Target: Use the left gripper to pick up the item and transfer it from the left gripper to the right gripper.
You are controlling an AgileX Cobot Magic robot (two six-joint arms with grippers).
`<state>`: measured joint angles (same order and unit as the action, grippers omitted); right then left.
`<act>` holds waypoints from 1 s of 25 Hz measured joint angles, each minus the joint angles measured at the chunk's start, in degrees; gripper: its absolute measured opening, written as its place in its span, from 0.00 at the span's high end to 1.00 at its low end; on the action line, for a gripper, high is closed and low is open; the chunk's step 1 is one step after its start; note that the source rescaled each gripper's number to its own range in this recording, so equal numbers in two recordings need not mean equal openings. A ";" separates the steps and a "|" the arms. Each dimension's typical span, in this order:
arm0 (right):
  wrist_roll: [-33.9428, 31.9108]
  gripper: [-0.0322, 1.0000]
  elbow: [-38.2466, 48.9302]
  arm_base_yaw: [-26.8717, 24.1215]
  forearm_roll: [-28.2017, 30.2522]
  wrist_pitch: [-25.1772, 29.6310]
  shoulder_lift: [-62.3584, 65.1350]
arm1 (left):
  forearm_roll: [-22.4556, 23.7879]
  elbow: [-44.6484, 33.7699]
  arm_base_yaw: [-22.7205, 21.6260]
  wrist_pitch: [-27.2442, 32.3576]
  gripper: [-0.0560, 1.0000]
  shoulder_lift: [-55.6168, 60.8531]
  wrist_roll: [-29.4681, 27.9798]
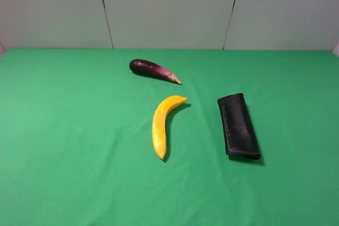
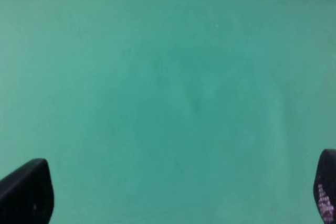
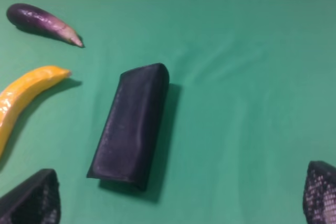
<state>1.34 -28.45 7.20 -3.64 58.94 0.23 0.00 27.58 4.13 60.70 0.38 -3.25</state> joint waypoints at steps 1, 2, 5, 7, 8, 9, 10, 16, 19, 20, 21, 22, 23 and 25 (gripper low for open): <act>-0.05 0.00 0.00 0.00 0.25 -0.08 0.00 | 0.00 0.00 0.00 0.00 0.00 0.00 0.00; -0.05 0.00 0.00 0.00 0.36 -0.32 0.00 | 0.00 0.00 0.00 0.00 0.00 0.00 0.00; -0.09 0.00 0.00 0.00 0.48 -0.64 0.00 | 0.00 0.00 0.00 0.00 0.00 0.00 0.00; -0.17 0.00 0.00 0.00 0.48 -0.69 0.00 | 0.00 0.00 0.00 0.00 0.00 0.00 0.00; -0.17 0.00 0.00 0.00 0.48 -0.69 0.00 | 0.00 0.00 0.00 0.00 0.00 0.00 0.00; -0.18 0.00 0.00 0.00 0.48 -0.69 0.00 | 0.00 0.00 0.00 0.00 0.00 0.00 0.00; -0.18 0.00 0.00 0.00 0.48 -0.69 0.00 | 0.00 0.00 0.00 0.00 0.00 0.00 0.00; -0.24 0.00 0.00 -0.67 0.48 -0.75 0.00 | 0.00 0.00 0.00 0.00 0.00 0.00 0.00; -0.24 0.00 0.00 -4.11 0.48 -0.75 0.00 | 0.00 0.00 0.00 0.00 0.00 0.00 0.00; -0.24 0.00 0.00 -5.75 0.48 -0.75 0.00 | 0.00 0.00 0.00 0.00 0.00 0.00 0.00; -0.24 0.00 0.00 -7.10 0.48 -0.75 0.00 | 0.00 0.00 0.00 0.00 0.00 0.00 0.00; -0.24 0.00 0.00 -8.52 0.48 -0.75 0.00 | 0.00 0.00 0.00 0.00 0.00 0.00 0.00; -0.24 0.00 0.00 -9.57 0.48 -0.75 0.00 | 0.00 0.00 0.00 0.00 0.00 0.00 0.00; -0.24 0.00 0.00 -10.55 0.48 -0.80 0.00 | 0.00 0.00 0.00 0.00 0.00 0.00 0.00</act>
<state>1.09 -28.45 -3.35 -3.15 58.13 0.23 0.00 27.58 4.13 60.70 0.38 -3.25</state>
